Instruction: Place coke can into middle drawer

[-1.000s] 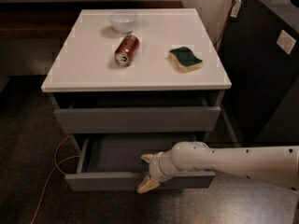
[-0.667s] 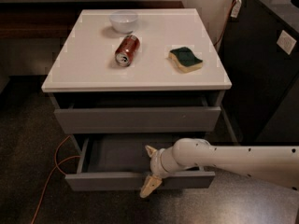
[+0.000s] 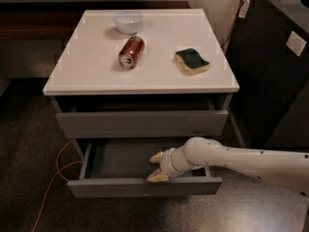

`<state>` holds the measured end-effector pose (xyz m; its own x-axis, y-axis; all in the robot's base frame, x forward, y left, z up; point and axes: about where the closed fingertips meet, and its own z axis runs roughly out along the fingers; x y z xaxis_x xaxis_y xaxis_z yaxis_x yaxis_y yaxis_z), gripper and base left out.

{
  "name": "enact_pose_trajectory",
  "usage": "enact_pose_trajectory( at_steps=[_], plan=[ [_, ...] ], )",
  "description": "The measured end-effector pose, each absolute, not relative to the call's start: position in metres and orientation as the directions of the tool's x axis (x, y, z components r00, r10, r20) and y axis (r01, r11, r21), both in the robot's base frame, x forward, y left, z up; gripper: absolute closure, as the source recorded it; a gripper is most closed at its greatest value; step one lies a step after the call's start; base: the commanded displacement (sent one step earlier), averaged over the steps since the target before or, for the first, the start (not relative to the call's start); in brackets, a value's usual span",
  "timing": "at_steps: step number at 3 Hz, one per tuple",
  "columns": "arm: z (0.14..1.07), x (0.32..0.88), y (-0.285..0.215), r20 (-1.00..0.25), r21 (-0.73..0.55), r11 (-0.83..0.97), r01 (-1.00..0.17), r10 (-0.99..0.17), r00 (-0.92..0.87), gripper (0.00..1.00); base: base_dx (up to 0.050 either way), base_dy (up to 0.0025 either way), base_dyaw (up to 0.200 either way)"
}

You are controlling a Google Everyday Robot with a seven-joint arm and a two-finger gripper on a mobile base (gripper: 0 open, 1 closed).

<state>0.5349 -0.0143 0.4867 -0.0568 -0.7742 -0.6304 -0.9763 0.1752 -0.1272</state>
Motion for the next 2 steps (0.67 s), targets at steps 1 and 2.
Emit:
enact_pose_trajectory(
  at_steps=[1,2],
  plan=[
    [0.48,0.547,-0.021,-0.644,-0.11,0.193,-0.975,-0.761,-0.078,0.74,0.0,0.0,0.0],
    [0.464,0.562,-0.03,-0.648,-0.077,0.213,-0.974,-0.753,-0.114,1.0,0.0,0.0,0.0]
  ],
)
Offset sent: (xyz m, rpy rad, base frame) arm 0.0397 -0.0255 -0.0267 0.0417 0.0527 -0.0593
